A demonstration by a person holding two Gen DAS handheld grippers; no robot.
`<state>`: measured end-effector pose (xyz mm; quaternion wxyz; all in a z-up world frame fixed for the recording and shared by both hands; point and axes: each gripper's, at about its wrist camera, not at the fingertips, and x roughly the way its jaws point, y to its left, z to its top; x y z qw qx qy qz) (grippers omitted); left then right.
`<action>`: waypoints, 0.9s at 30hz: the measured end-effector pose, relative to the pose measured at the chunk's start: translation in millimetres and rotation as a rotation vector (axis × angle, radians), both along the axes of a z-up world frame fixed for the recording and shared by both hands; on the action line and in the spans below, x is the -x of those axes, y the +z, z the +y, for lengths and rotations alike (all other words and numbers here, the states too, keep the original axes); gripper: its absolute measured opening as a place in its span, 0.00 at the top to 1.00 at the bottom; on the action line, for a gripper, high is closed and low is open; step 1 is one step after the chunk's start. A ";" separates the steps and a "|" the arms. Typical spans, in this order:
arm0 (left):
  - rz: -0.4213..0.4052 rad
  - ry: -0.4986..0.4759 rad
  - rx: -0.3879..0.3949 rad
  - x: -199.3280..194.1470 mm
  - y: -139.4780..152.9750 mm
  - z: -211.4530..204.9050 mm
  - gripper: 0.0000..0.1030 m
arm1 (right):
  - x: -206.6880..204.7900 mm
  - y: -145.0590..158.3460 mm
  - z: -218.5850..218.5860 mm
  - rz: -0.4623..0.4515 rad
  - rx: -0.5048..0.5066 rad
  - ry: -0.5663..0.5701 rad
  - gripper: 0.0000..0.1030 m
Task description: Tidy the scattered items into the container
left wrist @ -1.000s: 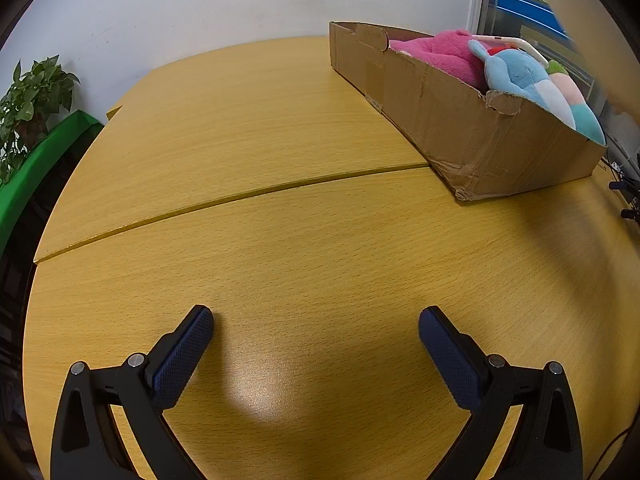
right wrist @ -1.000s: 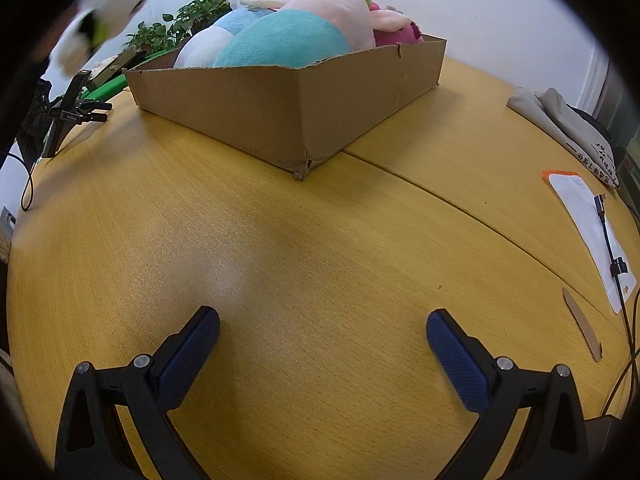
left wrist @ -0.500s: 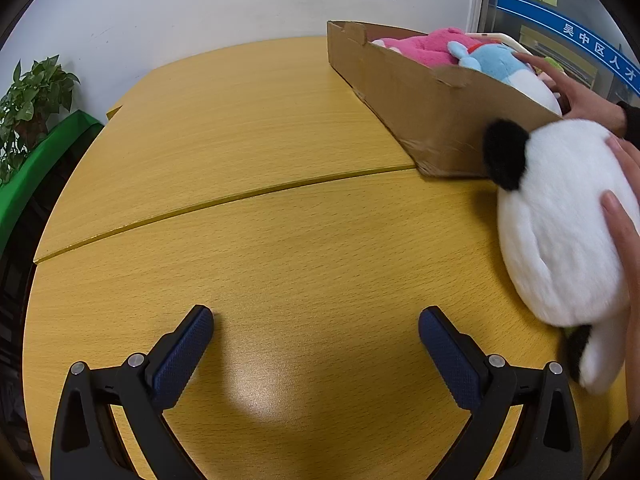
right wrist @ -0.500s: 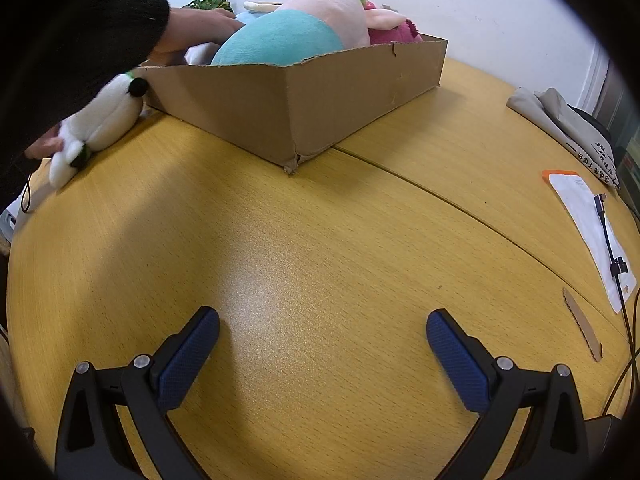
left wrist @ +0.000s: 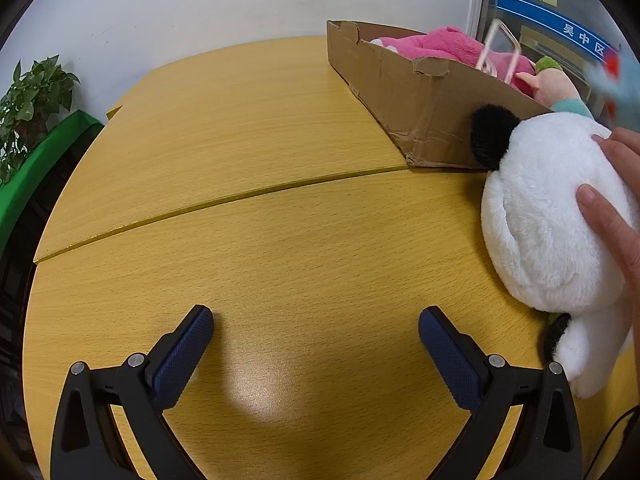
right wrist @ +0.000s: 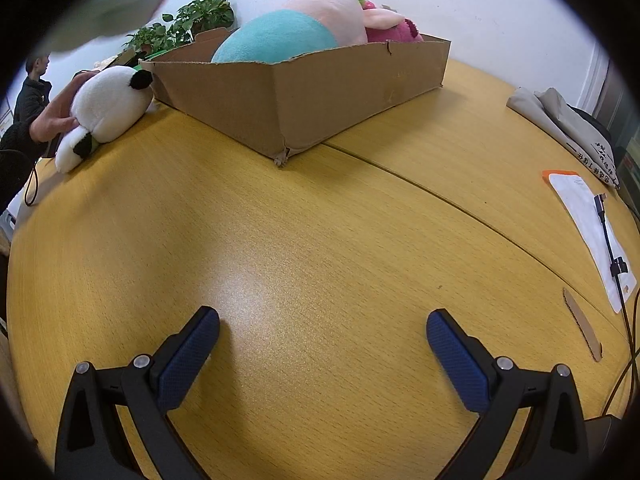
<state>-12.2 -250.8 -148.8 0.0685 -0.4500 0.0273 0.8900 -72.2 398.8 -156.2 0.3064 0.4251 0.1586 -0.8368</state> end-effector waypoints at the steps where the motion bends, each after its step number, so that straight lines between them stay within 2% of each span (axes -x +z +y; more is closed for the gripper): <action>1: 0.000 0.000 0.000 -0.1 0.0 0.1 0.00 | -0.3 -0.1 -0.5 0.000 0.000 0.000 0.00; 27: 0.000 0.001 0.000 2.1 -1.1 -0.7 0.00 | 0.6 -0.4 -6.0 0.001 0.001 -0.003 0.00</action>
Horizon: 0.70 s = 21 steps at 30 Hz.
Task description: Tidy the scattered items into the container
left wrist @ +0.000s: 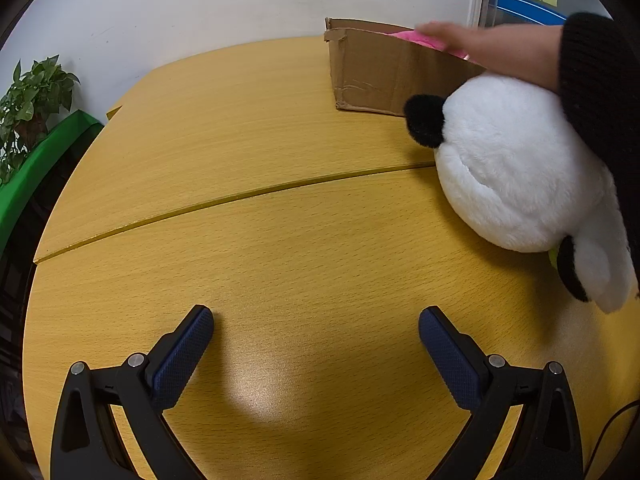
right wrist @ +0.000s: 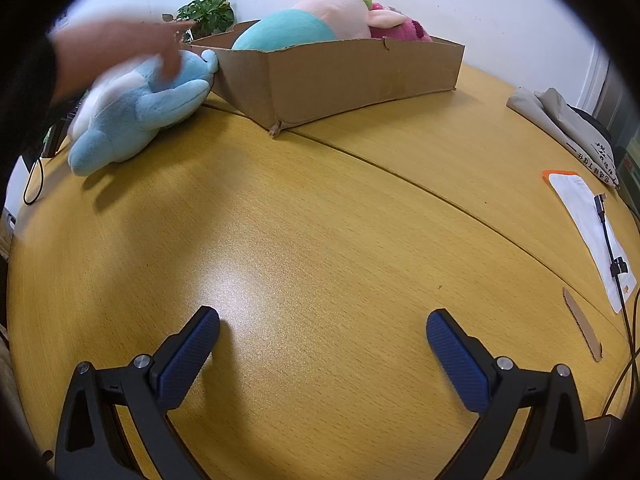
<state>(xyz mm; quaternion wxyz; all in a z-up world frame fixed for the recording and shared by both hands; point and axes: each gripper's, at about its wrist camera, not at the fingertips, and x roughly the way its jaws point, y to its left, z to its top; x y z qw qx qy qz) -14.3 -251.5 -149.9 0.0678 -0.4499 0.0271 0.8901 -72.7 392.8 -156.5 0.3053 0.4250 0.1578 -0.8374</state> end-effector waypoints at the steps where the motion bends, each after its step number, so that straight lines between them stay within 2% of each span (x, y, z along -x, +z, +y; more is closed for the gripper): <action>1: 0.000 0.000 0.000 -0.2 0.0 0.1 0.00 | 0.0 -0.1 -0.1 0.000 0.000 0.000 0.00; 21: 0.000 0.000 0.000 1.2 -0.8 -0.4 0.00 | 0.0 -0.2 2.4 0.000 -0.001 0.002 0.00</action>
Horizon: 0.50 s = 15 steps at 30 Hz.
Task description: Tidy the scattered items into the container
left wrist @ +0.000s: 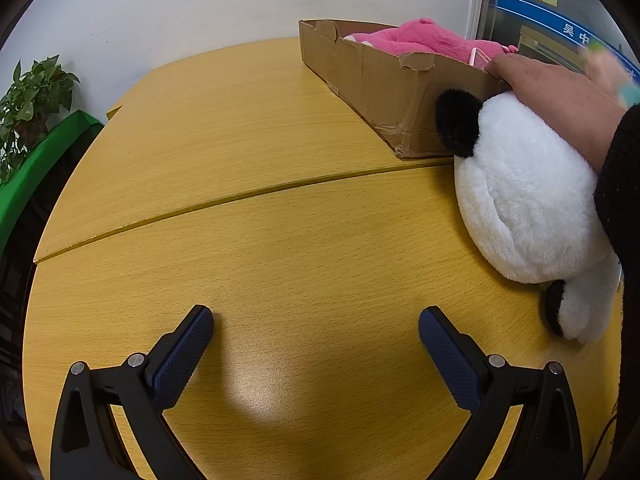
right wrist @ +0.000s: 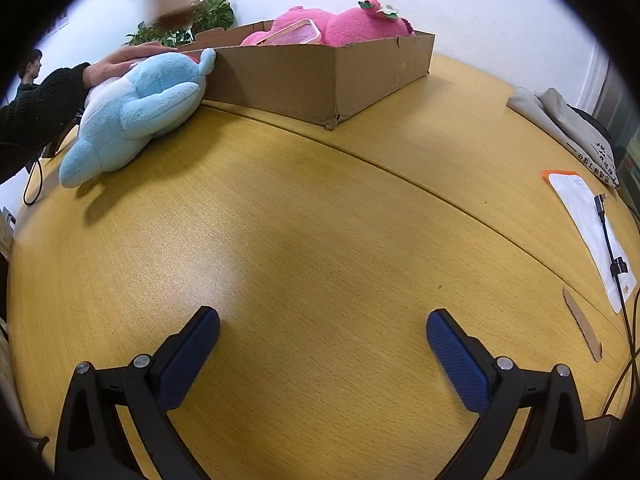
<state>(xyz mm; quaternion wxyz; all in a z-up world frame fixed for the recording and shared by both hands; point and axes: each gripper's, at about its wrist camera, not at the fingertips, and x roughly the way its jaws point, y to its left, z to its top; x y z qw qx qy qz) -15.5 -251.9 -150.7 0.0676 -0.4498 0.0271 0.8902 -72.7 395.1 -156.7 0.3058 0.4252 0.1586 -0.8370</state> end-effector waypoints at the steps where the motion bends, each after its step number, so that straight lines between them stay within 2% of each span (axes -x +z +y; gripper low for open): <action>1: 0.000 0.000 0.000 0.1 0.0 0.0 0.00 | -0.1 0.0 0.0 0.000 0.000 0.000 0.00; 15: 0.000 0.000 0.000 -0.4 1.2 2.4 0.00 | -0.8 0.1 -0.5 0.000 -0.001 0.000 0.00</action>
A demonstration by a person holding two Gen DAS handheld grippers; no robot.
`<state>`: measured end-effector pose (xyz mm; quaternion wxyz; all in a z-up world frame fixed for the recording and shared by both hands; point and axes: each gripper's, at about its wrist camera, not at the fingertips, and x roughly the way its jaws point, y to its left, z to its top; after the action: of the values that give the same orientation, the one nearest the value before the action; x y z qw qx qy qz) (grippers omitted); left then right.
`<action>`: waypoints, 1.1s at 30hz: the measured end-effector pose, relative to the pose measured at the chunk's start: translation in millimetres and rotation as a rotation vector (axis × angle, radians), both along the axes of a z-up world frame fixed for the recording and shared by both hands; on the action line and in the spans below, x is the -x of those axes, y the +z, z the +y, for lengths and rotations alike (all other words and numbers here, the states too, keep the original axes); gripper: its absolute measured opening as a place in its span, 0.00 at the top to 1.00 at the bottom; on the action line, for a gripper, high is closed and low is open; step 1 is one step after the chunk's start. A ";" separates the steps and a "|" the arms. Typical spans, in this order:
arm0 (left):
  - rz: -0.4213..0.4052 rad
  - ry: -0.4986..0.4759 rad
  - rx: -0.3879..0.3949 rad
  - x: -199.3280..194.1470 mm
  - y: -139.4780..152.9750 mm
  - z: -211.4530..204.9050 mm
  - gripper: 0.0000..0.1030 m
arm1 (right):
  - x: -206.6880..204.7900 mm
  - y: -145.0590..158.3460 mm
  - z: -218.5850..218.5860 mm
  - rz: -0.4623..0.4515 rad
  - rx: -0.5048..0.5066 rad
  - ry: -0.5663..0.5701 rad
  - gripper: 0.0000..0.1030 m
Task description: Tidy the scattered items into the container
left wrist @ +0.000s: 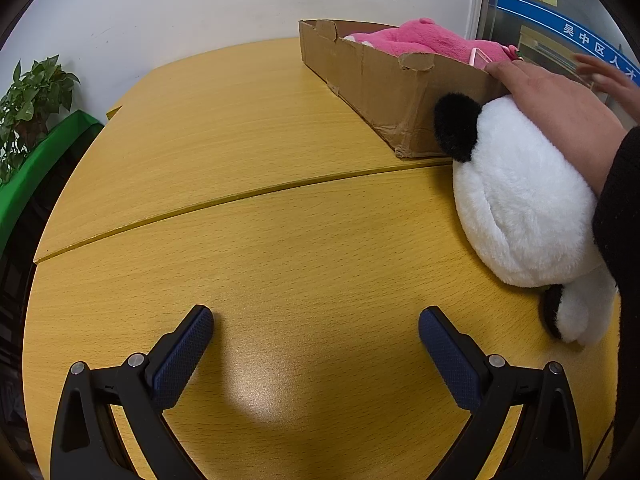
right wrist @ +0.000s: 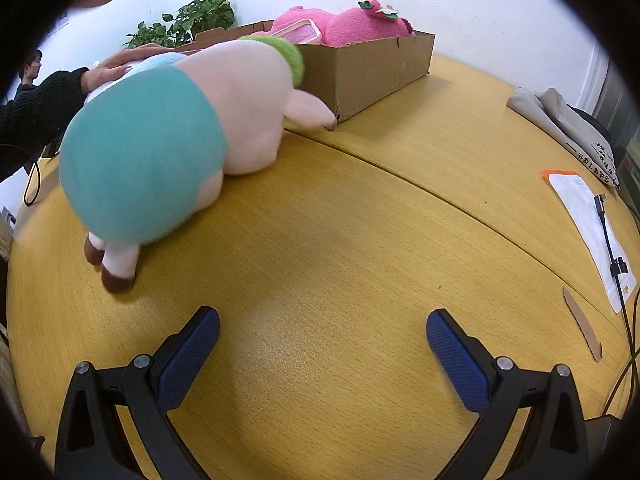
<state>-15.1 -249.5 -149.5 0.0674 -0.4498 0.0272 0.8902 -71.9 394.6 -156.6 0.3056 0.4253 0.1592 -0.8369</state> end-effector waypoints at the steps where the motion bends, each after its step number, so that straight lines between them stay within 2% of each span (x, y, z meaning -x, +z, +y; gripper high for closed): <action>1: 0.000 0.000 0.000 0.0 0.0 0.0 0.00 | 0.1 0.0 -0.1 0.000 0.000 0.000 0.00; 33: 0.000 0.000 0.000 0.6 -0.5 0.0 0.00 | -2.0 0.7 0.1 -0.002 0.001 -0.001 0.00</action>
<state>-15.7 -249.5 -150.0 0.0674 -0.4498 0.0272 0.8902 -69.9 394.7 -155.8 0.3055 0.4262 0.1581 -0.8367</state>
